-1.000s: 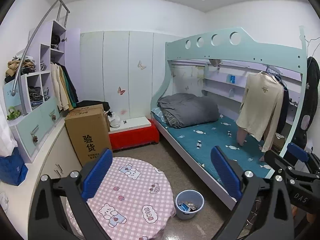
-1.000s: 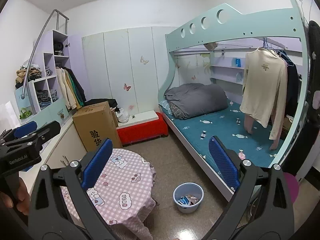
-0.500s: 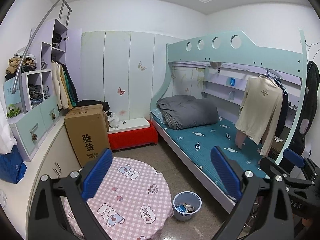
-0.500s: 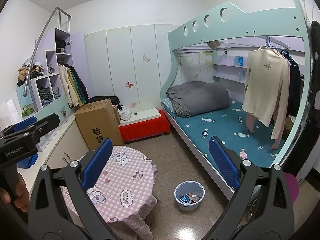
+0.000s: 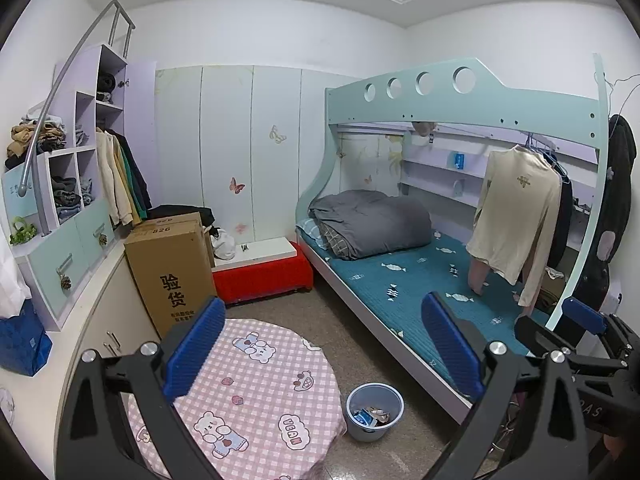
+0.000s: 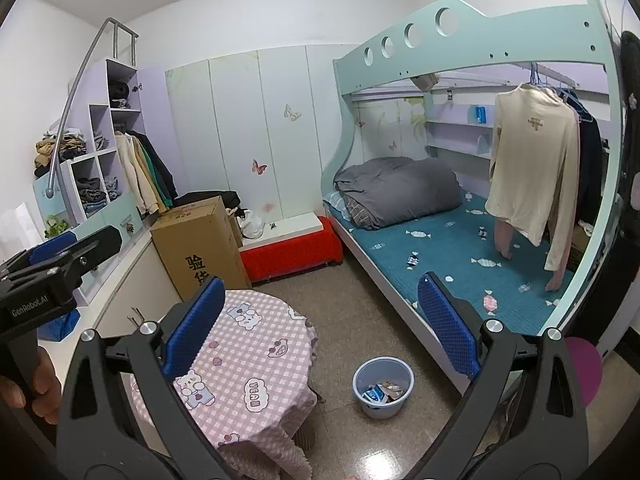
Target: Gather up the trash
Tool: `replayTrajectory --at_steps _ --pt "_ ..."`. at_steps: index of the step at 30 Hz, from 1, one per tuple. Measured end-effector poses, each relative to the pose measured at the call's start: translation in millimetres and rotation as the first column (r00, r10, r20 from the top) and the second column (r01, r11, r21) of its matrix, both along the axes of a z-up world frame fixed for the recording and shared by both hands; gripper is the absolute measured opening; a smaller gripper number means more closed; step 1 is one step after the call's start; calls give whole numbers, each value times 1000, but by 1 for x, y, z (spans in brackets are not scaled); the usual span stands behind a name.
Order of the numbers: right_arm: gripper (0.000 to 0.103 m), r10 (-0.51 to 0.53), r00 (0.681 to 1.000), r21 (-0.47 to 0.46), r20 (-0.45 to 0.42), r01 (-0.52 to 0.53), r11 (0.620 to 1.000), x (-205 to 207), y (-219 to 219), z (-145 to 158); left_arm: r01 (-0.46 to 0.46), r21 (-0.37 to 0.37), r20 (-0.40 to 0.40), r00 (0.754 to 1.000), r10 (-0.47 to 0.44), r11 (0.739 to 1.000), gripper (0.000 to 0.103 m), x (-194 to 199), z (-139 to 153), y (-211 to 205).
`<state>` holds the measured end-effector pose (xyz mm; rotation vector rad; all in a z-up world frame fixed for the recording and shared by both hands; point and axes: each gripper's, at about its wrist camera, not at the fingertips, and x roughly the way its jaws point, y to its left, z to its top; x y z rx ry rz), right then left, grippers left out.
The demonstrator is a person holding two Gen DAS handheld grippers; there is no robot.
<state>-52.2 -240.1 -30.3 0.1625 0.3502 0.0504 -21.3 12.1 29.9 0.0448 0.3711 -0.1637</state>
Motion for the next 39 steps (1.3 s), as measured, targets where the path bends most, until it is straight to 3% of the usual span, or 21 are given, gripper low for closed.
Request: replayTrajectory --at_steps 39 --pt "95 16 1000 -16 -6 -16 1000 21 17 3 -8 5 -8 1000 8 1000 97 19 -2 5"
